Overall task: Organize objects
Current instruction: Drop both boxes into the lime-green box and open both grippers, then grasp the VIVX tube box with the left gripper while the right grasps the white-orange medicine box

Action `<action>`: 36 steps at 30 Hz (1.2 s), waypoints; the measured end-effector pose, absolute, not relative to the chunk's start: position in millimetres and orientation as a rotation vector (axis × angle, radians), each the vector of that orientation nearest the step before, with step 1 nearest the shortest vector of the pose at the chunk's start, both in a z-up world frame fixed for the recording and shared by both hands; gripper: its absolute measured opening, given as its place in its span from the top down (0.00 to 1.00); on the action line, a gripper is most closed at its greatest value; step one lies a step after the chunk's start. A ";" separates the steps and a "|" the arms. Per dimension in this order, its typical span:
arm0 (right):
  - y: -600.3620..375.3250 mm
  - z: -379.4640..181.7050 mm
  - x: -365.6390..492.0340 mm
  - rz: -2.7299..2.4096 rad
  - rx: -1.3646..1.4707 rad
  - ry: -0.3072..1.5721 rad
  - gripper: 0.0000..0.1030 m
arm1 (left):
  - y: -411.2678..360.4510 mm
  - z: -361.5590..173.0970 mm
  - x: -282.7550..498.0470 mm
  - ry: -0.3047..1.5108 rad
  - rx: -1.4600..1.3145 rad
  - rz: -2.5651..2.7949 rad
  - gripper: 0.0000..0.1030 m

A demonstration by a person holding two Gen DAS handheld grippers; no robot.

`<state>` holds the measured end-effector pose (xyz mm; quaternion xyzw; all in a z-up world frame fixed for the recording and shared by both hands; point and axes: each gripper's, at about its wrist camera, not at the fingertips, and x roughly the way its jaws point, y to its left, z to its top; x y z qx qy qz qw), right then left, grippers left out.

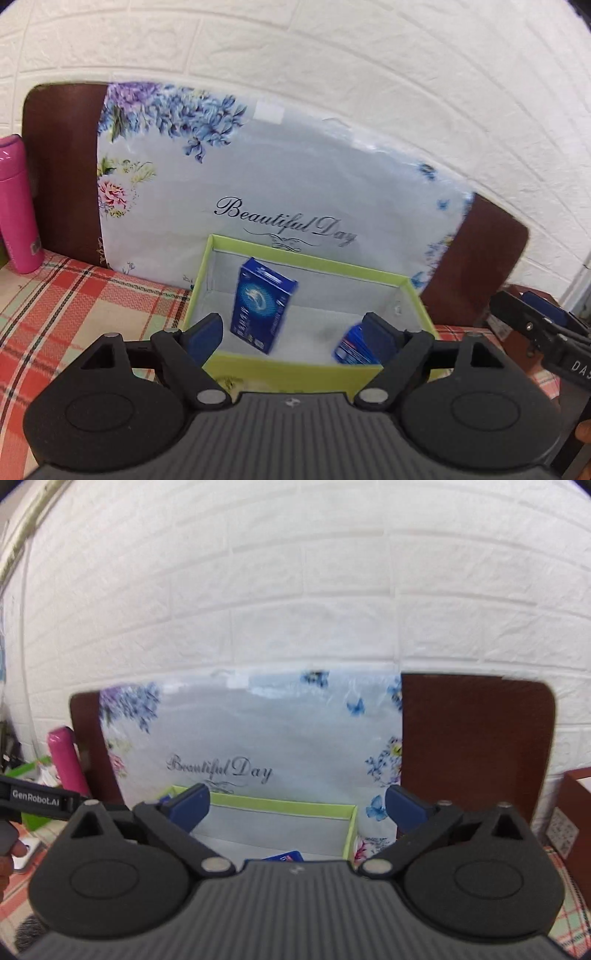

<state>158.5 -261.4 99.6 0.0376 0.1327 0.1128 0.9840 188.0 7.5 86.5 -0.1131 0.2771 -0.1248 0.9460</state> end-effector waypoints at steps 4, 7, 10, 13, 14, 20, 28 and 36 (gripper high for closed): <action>-268.0 103.5 107.6 0.224 0.093 0.245 0.00 | 3.8 85.4 143.7 0.565 -0.214 -0.248 0.17; -268.7 100.9 78.2 0.222 0.095 0.256 0.00 | 1.9 77.8 116.3 0.583 -0.205 -0.245 0.17; -267.7 94.2 49.6 0.229 0.097 0.279 0.00 | 3.7 67.3 91.7 0.612 -0.217 -0.245 0.17; -263.3 87.1 28.5 0.234 0.089 0.300 0.00 | 4.9 58.5 71.5 0.637 -0.239 -0.247 0.17; -261.7 85.0 22.4 0.237 0.084 0.307 0.00 | 4.7 56.1 66.0 0.641 -0.240 -0.245 0.17; -254.5 72.9 -4.2 0.246 0.070 0.332 0.00 | 9.2 43.0 38.5 0.669 -0.245 -0.227 0.17; -245.2 58.3 -18.4 0.248 0.074 0.376 0.00 | 22.0 19.7 19.6 0.727 -0.253 -0.195 0.17; -221.5 48.1 -10.5 0.251 0.027 0.402 0.00 | 39.8 -2.0 11.5 0.760 -0.256 -0.122 0.17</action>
